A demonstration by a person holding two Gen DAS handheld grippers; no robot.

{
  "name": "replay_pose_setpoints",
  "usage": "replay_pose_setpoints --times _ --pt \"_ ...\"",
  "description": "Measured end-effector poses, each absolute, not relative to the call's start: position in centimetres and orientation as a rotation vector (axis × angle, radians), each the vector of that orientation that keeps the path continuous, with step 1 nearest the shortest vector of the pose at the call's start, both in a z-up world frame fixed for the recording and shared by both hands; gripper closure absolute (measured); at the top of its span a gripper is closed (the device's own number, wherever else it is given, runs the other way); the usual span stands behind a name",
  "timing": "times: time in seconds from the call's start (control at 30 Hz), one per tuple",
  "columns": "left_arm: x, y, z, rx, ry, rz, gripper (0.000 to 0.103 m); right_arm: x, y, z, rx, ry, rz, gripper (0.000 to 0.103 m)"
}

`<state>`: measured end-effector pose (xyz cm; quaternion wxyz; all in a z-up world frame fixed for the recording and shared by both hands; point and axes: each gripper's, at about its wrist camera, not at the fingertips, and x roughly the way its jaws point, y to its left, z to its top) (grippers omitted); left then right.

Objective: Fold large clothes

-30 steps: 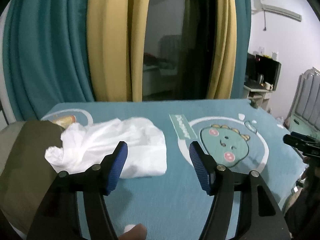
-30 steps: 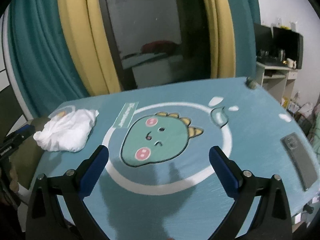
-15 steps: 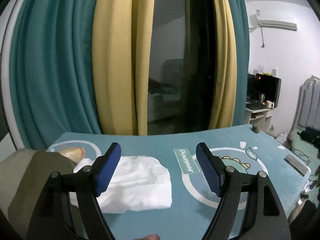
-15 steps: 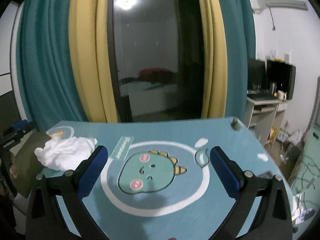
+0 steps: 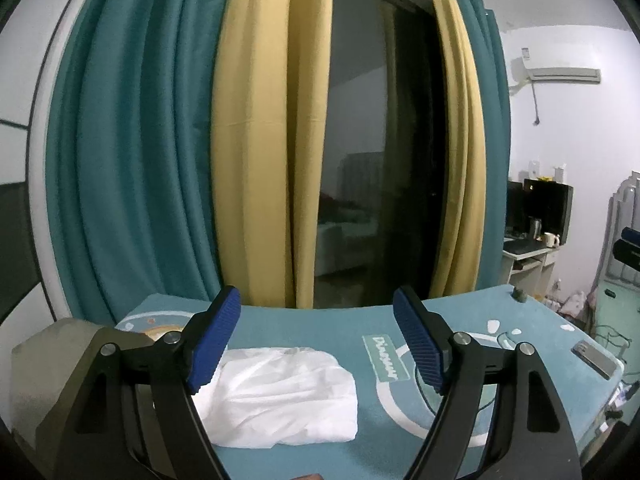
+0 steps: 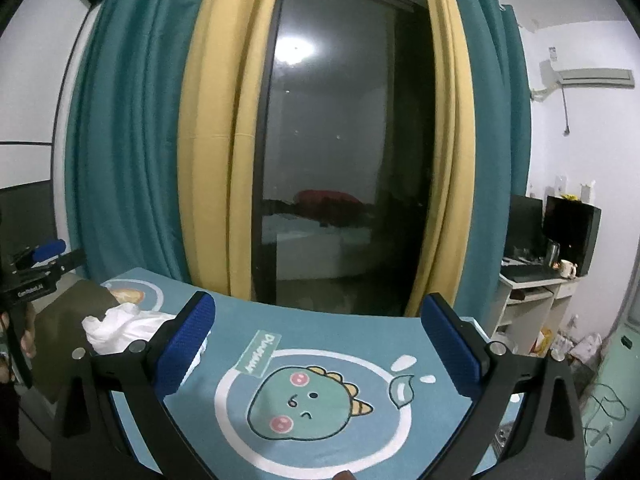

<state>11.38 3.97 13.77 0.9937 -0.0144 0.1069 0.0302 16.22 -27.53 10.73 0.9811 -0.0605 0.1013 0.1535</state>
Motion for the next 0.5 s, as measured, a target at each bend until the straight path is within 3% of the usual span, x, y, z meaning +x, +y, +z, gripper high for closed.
replay_pose_setpoints --times 0.5 --pt "14.4 7.0 11.3 -0.1 0.271 0.083 0.022 18.8 -26.0 8.5 -0.127 0.273 0.33 0.002"
